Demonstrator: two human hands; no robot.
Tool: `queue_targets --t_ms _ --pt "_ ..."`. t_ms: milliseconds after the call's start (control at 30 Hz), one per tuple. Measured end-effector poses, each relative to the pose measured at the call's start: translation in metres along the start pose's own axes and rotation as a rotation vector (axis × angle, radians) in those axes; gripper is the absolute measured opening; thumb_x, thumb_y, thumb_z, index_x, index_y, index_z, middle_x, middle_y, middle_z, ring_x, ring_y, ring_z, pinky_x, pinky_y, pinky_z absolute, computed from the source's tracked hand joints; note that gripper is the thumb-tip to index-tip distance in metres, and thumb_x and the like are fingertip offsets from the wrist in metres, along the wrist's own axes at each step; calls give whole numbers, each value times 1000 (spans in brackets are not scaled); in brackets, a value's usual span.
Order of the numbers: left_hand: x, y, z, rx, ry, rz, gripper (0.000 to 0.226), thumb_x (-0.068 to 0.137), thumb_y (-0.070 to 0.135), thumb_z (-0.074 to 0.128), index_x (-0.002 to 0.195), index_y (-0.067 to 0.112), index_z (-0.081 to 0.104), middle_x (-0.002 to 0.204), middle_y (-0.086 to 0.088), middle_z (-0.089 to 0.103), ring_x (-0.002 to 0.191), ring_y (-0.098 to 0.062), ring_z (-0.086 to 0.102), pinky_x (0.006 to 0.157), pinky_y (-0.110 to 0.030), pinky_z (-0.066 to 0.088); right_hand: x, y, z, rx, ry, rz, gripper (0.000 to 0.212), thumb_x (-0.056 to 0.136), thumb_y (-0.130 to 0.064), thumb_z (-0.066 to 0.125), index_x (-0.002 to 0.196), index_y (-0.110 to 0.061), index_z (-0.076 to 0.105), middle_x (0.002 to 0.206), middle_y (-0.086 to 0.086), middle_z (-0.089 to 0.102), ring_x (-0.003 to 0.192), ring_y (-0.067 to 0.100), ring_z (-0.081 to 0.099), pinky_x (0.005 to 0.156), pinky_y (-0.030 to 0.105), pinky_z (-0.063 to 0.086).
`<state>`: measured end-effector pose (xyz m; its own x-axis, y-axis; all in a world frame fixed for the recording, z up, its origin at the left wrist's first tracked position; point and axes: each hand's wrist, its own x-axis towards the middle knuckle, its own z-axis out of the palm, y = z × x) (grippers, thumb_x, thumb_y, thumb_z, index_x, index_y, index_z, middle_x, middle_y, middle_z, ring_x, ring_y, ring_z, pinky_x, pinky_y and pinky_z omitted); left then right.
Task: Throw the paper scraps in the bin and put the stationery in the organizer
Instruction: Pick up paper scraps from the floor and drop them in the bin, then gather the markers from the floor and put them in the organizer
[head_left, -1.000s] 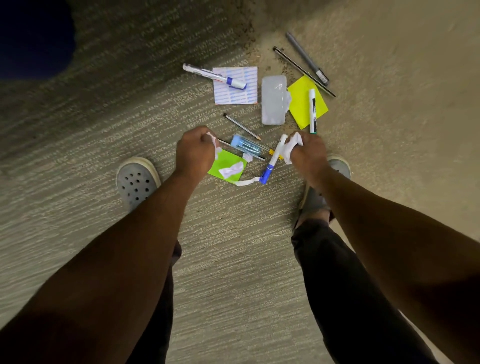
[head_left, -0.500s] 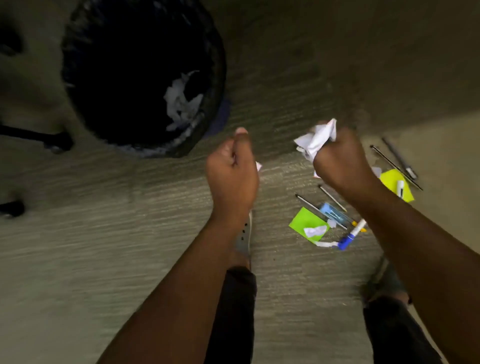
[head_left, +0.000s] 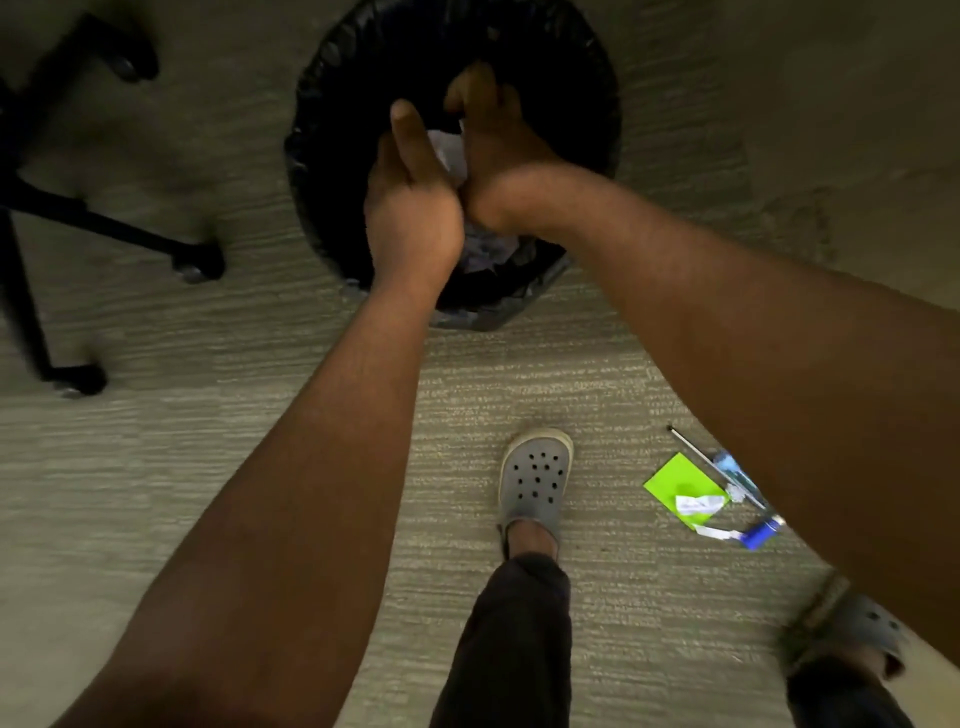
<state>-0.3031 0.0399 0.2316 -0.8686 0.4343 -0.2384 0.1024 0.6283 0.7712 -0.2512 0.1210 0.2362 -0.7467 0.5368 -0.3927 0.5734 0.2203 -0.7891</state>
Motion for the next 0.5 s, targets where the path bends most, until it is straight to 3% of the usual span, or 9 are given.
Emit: queue_targets --t_ms 67,133,200,267,333,400,500 --pt "-1 -8 -1 20 -95 -91 61 98 56 19 109 22 68 98 6 72 90 -7 66 78 -27 48 -2 7 0 -5 -66 2 80 84 -22 70 146 -22 18 151 8 22 131 25 39 95 29 44" --pt "-9 -16 -5 -35 -111 -125 61 97 58 20 123 24 64 102 14 68 94 -2 62 77 -15 41 -5 12 0 2 11 -13 89 79 -18 75 147 -24 19 152 6 24 132 21 39 91 22 41" --pt "-24 -22 -6 -125 -62 -113 59 98 53 24 133 19 55 116 16 63 104 3 56 78 -6 34 -10 17 0 -25 115 -12 86 76 -22 78 144 -24 26 148 3 32 130 16 41 89 17 36" --pt "-46 -25 -4 -197 6 -38 56 99 45 26 138 12 49 132 8 55 113 5 48 86 -3 34 -20 26 -2 -71 236 -27 71 79 -24 75 138 -20 37 141 2 42 125 13 46 87 14 34" --pt "-73 -27 0 -210 74 87 52 101 35 29 140 5 43 141 -2 50 126 -1 45 100 -9 37 -41 39 -5 -65 467 -117 47 83 -21 69 126 -13 52 128 4 55 115 14 54 85 12 36" --pt "-102 -29 9 -113 99 235 50 102 30 31 140 -1 41 145 -13 46 136 -17 42 112 -28 36 -76 61 -6 18 718 -164 28 84 -18 64 111 -9 61 109 5 64 101 17 60 81 14 39" --pt "-146 -40 34 63 1 453 46 101 23 38 137 -5 41 144 -21 43 137 -31 39 114 -43 34 -143 117 5 122 856 3 17 86 -12 58 102 -7 62 98 5 65 91 19 60 80 23 43"
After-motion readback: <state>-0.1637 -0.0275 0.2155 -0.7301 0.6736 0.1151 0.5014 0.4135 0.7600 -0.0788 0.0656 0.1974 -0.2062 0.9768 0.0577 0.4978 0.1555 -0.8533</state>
